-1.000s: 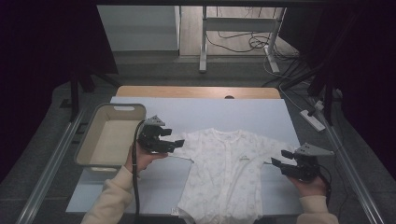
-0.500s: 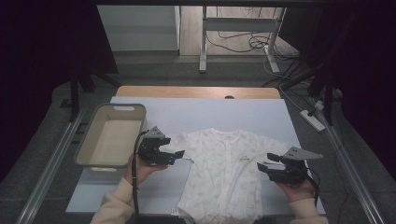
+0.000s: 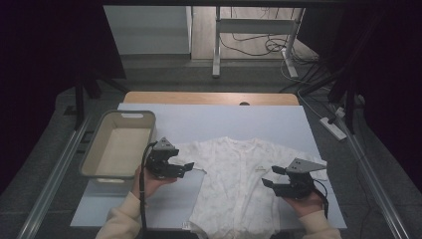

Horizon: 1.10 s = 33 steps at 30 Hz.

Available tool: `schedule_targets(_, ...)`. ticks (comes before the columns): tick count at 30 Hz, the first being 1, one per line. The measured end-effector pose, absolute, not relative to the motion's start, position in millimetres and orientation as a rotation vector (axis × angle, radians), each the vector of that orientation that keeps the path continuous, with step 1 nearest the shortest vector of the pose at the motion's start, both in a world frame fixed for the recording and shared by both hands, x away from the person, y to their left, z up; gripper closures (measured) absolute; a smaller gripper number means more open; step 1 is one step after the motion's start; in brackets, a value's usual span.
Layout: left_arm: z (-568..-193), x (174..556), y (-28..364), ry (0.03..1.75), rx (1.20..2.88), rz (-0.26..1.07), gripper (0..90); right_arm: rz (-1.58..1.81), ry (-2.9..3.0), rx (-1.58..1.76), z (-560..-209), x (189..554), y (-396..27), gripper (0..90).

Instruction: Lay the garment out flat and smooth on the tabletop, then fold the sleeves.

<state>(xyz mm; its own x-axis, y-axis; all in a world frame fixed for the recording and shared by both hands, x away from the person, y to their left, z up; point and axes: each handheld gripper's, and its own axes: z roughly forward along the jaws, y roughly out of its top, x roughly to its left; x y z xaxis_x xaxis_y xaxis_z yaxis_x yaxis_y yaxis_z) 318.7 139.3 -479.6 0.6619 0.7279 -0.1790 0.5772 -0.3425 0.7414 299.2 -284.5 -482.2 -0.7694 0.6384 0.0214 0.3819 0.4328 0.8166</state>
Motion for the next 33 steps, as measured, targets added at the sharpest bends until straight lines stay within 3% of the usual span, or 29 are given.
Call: schedule_targets(33,-501,345,127,1.083,2.107,0.226,20.0,1.123,2.450,0.851,-490,298,-284,36.6)
